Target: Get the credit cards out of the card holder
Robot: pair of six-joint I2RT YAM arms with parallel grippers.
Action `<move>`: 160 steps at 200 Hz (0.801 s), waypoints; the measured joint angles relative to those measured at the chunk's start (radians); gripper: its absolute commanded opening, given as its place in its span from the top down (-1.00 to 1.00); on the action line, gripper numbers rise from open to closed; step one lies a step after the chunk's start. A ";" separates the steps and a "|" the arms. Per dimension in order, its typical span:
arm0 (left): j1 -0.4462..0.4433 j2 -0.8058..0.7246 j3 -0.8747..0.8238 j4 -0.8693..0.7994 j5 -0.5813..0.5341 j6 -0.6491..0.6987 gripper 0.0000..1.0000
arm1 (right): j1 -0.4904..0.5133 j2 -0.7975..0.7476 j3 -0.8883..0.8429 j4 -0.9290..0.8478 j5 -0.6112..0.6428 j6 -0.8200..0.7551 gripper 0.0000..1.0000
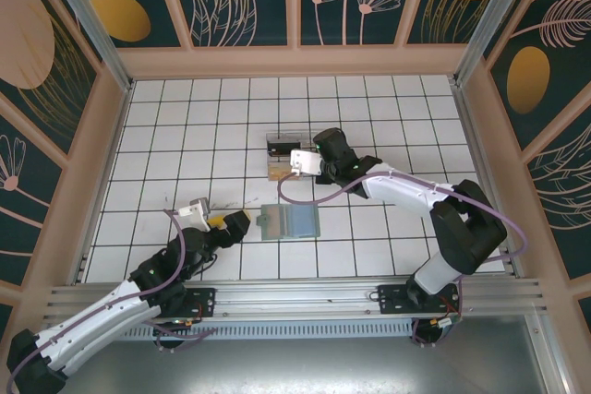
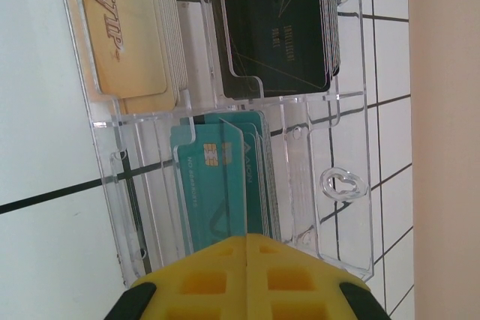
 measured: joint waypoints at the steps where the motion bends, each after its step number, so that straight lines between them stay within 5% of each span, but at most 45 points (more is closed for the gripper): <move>1: 0.000 0.000 0.000 0.000 0.000 0.000 -0.97 | -0.001 0.000 0.000 0.000 0.000 0.000 1.00; 81: 0.000 -0.004 0.000 0.000 0.000 0.000 -0.97 | -0.030 0.043 0.000 0.004 -0.009 0.004 1.00; 97: 0.000 -0.006 0.000 0.000 0.000 0.000 -0.97 | -0.030 0.059 0.004 0.008 -0.009 0.019 0.50; 160: 0.000 -0.006 0.000 0.000 0.000 0.000 -0.97 | -0.030 0.077 0.031 0.042 0.029 0.049 0.36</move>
